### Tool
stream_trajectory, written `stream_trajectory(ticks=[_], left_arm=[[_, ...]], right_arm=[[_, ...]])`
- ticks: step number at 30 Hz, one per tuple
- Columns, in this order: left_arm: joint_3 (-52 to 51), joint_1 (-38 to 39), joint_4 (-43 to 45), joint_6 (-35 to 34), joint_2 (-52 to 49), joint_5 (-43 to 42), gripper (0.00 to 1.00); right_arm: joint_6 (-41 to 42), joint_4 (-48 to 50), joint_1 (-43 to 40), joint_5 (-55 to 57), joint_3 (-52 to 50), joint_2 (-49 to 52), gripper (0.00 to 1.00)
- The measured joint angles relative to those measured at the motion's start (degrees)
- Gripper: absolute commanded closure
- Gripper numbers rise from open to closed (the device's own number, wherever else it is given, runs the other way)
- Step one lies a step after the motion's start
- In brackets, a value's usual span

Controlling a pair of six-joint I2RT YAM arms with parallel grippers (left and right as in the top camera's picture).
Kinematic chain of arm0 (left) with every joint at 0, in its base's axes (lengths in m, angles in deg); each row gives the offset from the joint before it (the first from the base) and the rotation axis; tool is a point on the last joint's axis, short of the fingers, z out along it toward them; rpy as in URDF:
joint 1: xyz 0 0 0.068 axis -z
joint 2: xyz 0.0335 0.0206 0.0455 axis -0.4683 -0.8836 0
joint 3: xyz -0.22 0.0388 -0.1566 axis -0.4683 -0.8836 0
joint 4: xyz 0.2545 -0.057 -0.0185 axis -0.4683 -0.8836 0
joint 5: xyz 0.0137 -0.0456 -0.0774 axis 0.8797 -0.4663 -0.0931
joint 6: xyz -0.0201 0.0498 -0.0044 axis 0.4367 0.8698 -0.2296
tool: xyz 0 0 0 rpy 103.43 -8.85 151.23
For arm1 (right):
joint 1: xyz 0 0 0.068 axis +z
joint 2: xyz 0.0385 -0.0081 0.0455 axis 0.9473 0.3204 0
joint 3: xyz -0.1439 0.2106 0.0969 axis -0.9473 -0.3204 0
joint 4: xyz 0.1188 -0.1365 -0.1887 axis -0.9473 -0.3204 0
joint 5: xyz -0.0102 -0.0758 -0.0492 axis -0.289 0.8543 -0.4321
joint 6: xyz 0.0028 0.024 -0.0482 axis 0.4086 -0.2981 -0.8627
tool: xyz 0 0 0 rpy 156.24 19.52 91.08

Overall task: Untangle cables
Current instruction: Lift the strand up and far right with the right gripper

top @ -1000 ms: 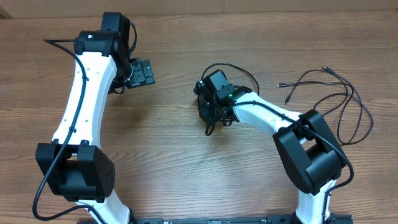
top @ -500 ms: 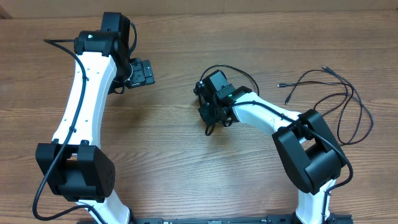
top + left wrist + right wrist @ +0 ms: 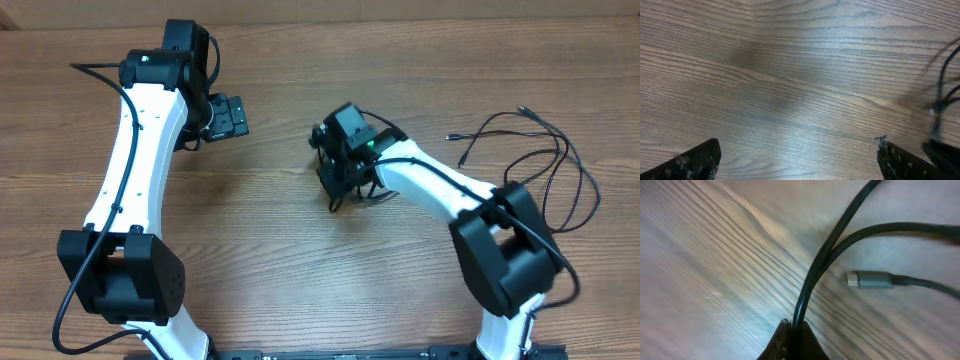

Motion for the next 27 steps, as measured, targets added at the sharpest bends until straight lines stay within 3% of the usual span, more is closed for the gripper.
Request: stream_trajectory(ticks=[12, 27], left_arm=[[0.0, 0.0, 0.0, 0.0, 0.0, 0.0, 0.0], [0.0, 0.0, 0.0, 0.0, 0.0, 0.0, 0.01]], right_arm=[[1.1, -14.1, -7.5, -0.6, 17.9, -16.6, 0.96], [4.5, -27.9, -34.3, -0.3, 20.3, -22.6, 0.96]])
